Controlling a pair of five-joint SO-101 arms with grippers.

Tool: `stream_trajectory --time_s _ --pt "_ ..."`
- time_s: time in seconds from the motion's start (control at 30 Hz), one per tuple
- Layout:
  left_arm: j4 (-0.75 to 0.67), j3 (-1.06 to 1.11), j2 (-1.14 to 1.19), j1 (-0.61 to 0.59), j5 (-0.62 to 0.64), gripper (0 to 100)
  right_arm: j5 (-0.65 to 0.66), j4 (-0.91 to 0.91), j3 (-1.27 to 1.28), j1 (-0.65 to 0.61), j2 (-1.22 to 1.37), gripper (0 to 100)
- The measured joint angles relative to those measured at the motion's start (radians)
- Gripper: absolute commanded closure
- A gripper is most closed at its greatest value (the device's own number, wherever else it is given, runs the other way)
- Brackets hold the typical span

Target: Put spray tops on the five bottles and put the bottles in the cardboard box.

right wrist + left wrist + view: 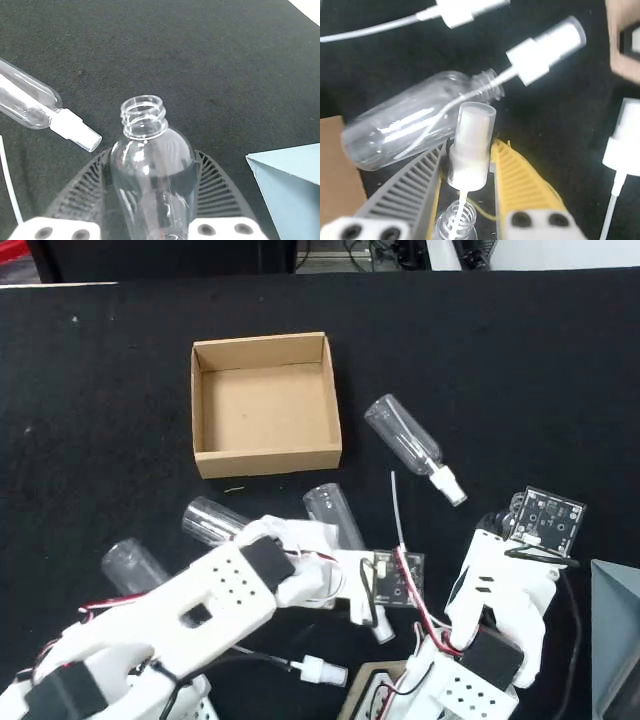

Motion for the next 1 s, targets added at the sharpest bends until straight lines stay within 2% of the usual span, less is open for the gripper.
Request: stream_trajectory --time_s 0.43,0.77,1.0 --pt "0.002 0.000 -0.147 0.000 0.198 91 0.029 0.000 0.000 0.000 0.000 93.4" --pt "-0.049 0.000 -0.175 -0.041 0.391 91 0.035 0.000 0.000 0.000 0.000 93.4" --pt "-0.072 0.000 -0.175 -0.044 0.479 91 0.035 0.000 0.000 0.000 0.000 93.4"
